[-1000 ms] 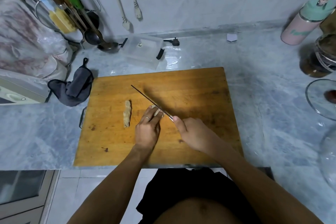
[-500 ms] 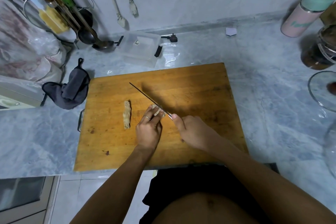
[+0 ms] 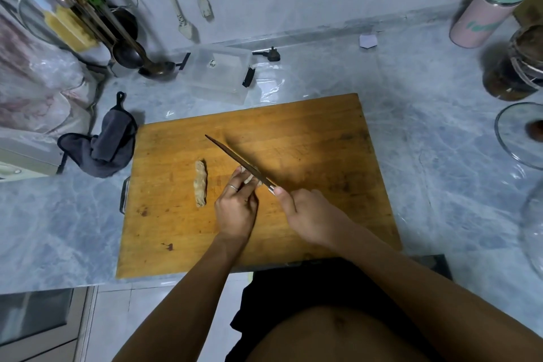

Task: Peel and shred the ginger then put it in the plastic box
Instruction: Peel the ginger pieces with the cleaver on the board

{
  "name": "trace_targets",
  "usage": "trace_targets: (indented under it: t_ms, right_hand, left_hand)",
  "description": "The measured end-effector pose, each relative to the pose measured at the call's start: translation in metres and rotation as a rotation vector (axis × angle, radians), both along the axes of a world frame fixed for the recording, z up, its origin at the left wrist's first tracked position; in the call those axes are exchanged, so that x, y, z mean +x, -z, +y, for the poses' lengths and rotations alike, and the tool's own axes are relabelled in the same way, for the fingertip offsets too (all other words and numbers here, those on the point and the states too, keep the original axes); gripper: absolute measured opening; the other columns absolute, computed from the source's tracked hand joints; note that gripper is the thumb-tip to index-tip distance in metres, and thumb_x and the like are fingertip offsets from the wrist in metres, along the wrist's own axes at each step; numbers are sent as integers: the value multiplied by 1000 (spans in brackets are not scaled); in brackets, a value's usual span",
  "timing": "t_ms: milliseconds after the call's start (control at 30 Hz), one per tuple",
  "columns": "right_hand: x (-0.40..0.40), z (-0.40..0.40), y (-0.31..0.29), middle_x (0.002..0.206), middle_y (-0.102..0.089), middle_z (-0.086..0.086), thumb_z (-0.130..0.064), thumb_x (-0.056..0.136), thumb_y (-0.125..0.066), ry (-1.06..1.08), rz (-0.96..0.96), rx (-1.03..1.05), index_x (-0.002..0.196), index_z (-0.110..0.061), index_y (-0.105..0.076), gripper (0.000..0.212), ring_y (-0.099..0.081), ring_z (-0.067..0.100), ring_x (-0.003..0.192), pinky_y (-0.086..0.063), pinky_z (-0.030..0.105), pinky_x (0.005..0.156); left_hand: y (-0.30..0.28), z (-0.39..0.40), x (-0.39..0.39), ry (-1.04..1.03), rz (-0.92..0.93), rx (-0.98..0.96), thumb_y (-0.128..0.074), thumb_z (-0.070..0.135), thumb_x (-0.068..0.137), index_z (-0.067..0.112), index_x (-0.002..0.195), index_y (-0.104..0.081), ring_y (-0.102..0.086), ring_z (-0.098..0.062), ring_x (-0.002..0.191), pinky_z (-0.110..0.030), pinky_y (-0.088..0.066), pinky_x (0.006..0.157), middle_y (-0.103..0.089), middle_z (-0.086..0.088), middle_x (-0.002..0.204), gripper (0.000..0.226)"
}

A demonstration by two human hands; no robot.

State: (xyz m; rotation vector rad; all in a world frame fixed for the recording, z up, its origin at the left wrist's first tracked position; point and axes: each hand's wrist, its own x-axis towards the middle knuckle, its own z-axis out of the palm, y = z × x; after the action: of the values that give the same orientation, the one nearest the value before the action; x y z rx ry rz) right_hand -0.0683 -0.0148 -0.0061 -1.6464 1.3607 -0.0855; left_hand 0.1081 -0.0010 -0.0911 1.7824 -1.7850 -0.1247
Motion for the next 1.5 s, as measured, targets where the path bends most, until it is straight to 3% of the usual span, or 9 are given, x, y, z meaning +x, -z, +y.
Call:
trace_targets:
  t_ms: [133, 300, 434, 567, 700, 800, 1101, 1301, 1501]
  right_hand:
    - [6, -7, 5, 83, -55, 11, -66, 99, -12, 37, -3, 40, 66, -21, -44, 64, -57, 34, 99, -47, 44, 89]
    - [8, 1, 6, 106, -63, 18, -61, 102, -11, 5, 17, -18, 80, -19, -51, 61, -51, 33, 110, -43, 44, 95]
    - [-3, -2, 0, 71, -55, 6, -54, 105, -13, -23, 11, -3, 61, -16, -46, 67, -51, 25, 85, -45, 38, 87]
    - [-17, -10, -8, 52, -48, -1, -49, 107, -18, -10, -24, -2, 54, -13, -43, 69, -51, 11, 51, -34, 20, 52]
    - [-28, -16, -6, 60, -52, 2, -55, 104, -15, 37, -50, 41, 62, -14, -50, 68, -52, 17, 59, -37, 28, 59]
    - [-36, -17, -10, 56, -47, 0, -55, 104, -16, 44, -57, 37, 58, -16, -43, 66, -48, 15, 52, -37, 28, 56]
    - [-29, -8, -25, 57, -35, 3, -51, 106, -18, -46, -87, 27, 57, -15, -33, 62, -37, 19, 55, -28, 32, 58]
    - [-30, -8, -26, 57, -38, 7, -54, 105, -16, -61, -73, 64, 58, -15, -37, 64, -42, 23, 51, -36, 30, 56]
    - [-35, -8, -25, 50, -38, 3, -58, 102, -14, -79, -90, 85, 59, -15, -40, 67, -39, 12, 36, -38, 26, 53]
  left_hand:
    - [0, 1, -1, -4, -14, -10, -53, 0, 81, 12, 101, -78, -63, -25, 118, -34, -57, 82, -71, -9, 114, 34]
    - [2, 1, 1, -9, 27, 12, -62, -8, 77, 12, 99, -78, -63, -25, 118, -36, -58, 79, -71, -8, 115, 34]
    - [2, 3, -2, -34, 85, -7, -66, -13, 80, 8, 103, -77, -60, -25, 120, -34, -54, 93, -70, -11, 116, 34]
    - [3, 6, -5, -65, 168, -16, -62, -8, 87, 6, 107, -76, -54, -19, 126, -24, -43, 105, -68, -11, 122, 28]
    - [4, 8, -4, -88, 247, 6, -59, -3, 90, 6, 107, -76, -55, -21, 127, -23, -42, 107, -66, -10, 125, 25]
    - [3, 11, -2, -100, 258, 31, -62, -10, 88, 6, 109, -76, -55, -23, 127, -25, -42, 108, -65, -9, 127, 29]
    - [-1, 10, -7, -39, 50, 21, -63, 2, 90, 11, 112, -75, -55, -25, 127, -34, -50, 98, -64, -9, 128, 26]
    - [3, 9, -9, -60, 26, 3, -59, 10, 93, 13, 108, -77, -58, -27, 125, -39, -55, 90, -67, -9, 125, 23]
    - [2, 7, -11, -86, 12, -28, -55, 8, 90, 12, 103, -78, -60, -27, 121, -34, -48, 95, -70, -10, 120, 27]
